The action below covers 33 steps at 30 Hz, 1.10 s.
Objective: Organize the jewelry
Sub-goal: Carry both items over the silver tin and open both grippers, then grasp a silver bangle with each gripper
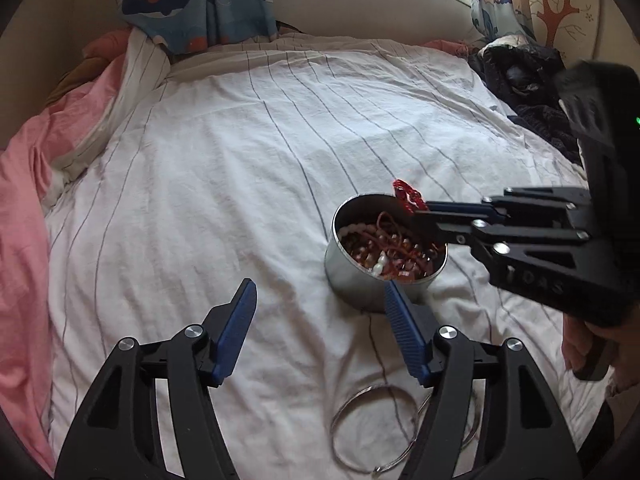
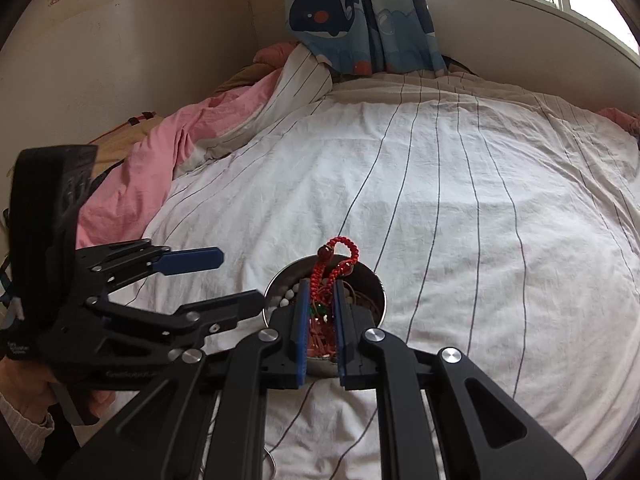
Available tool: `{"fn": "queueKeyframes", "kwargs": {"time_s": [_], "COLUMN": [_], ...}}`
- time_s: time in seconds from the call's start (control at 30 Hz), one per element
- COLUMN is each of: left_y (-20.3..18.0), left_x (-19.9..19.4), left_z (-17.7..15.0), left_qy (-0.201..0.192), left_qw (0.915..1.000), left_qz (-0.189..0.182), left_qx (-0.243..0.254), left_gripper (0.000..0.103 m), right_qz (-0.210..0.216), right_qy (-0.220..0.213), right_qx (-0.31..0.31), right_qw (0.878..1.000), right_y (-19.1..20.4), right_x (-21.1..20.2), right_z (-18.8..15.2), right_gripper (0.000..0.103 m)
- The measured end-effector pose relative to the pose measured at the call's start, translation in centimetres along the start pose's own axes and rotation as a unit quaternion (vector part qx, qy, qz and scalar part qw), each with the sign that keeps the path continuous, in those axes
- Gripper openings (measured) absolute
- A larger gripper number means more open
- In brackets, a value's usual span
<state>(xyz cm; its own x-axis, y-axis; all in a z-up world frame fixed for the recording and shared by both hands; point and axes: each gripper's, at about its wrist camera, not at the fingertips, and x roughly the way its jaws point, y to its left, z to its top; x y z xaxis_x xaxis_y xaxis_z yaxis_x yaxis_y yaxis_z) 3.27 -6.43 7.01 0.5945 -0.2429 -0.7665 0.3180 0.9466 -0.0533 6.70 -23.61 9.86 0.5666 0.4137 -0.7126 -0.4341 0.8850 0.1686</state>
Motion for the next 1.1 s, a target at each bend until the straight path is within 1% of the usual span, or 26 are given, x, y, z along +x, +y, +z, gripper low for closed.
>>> {"fn": "queueKeyframes", "kwargs": {"time_s": [0.03,0.07,0.1,0.13,0.2,0.23,0.27,0.3,0.33,0.37,0.4,0.43,0.47,0.5,0.53,0.57,0.6,0.67,0.7,0.77,0.9,0.97,1.1], "left_y": [-0.1,-0.3,-0.6,-0.9,-1.7,-2.1,-2.4,-2.7,-2.7,-2.6,-2.4,-2.3,-2.4,-2.3,-2.1,-1.9,-1.7,-1.5,-1.4,-1.3,-1.3,-1.6,-2.3], "left_x": [-0.4,-0.7,-0.9,-1.1,-1.2,-1.1,-0.8,-0.5,-0.1,0.3,0.6,0.7,0.7,0.5,0.3,0.0,-0.4,-1.2,-1.6,-2.7,-4.5,-4.8,-4.9], "left_z": [-1.0,-1.9,-2.9,-3.8,-5.3,-5.8,-6.3,-6.7,-7.1,-7.4,-7.5,-7.6,-7.7,-7.7,-7.7,-7.8,-7.9,-8.2,-8.4,-8.5,-8.1,-7.5,-6.7], "left_qy": [0.005,0.011,0.016,0.018,0.020,0.026,0.037,0.045,0.053,0.061,0.067,0.068,0.069,0.070,0.070,0.068,0.065,0.061,0.058,0.049,0.031,0.024,0.016], "left_qw": [0.9999,0.9996,0.9990,0.9983,0.9965,0.9958,0.9950,0.9941,0.9933,0.9934,0.9940,0.9942,0.9939,0.9940,0.9949,0.9957,0.9964,0.9974,0.9977,0.9984,0.9993,0.9995,0.9995], "left_qz": [0.003,0.007,0.010,0.009,0.010,0.012,0.015,0.025,0.035,0.034,0.030,0.033,0.035,0.033,0.027,0.023,0.020,0.012,0.011,0.009,0.004,0.001,0.000], "left_qx": [0.013,0.026,0.041,0.055,0.080,0.087,0.092,0.096,0.096,0.091,0.081,0.077,0.079,0.077,0.068,0.058,0.051,0.038,0.035,0.027,0.021,0.023,0.028], "left_gripper": [0.063,0.063,0.063,0.063,0.063,0.061,0.053,0.049,0.043,0.034,0.031,0.026,0.017,0.013,0.005,0.004,0.003,0.003,0.003,0.003,0.003,0.003,0.003], "right_qz": [-0.002,-0.015,-0.029,-0.030,-0.026,-0.023,-0.017,-0.011,-0.006,0.001,0.003,0.004,0.006,0.006,-0.013,-0.037,-0.046,-0.041,-0.045,-0.046,-0.056,-0.062,-0.074], "right_qy": [0.023,0.038,0.042,0.035,0.026,0.029,0.038,0.052,0.066,0.080,0.092,0.100,0.107,0.115,0.123,0.133,0.139,0.139,0.134,0.123,0.083,0.068,0.053], "right_qx": [-0.007,-0.015,-0.018,-0.014,-0.007,-0.010,-0.013,-0.014,-0.015,-0.019,-0.023,-0.027,-0.027,-0.028,-0.038,-0.053,-0.059,-0.055,-0.062,-0.056,-0.032,-0.028,-0.026], "right_qw": [1.000,0.999,0.999,0.999,0.999,0.999,0.999,0.999,0.998,0.997,0.995,0.995,0.994,0.993,0.992,0.989,0.987,0.988,0.988,0.990,0.994,0.995,0.996], "right_y": [0.3,0.6,0.7,0.8,1.0,1.3,1.6,1.8,2.1,2.4,2.9,3.4,3.7,4.1,4.5,4.8,4.9,5.0,5.2,5.1,4.2,3.9,3.6], "right_x": [1.2,2.0,2.1,1.5,-0.5,-1.5,-2.2,-2.6,-2.8,-2.7,-2.4,-2.2,-1.7,-1.3,-0.8,-0.2,0.1,-0.4,-0.9,-2.0,-4.8,-5.7,-6.4], "right_z": [0.1,0.0,-0.2,-0.6,-1.9,-3.0,-4.3,-5.5,-6.9,-8.1,-9.0,-9.7,-10.1,-10.3,-10.6,-10.8,-11.3,-12.0,-12.3,-12.6,-12.3,-11.9,-11.6], "right_gripper": [0.012,0.014,0.025,0.030,0.034,0.034,0.034,0.034,0.034,0.034,0.034,0.033,0.031,0.029,0.027,0.021,0.015,0.009,0.007,0.005,0.004,0.004,0.004]}}
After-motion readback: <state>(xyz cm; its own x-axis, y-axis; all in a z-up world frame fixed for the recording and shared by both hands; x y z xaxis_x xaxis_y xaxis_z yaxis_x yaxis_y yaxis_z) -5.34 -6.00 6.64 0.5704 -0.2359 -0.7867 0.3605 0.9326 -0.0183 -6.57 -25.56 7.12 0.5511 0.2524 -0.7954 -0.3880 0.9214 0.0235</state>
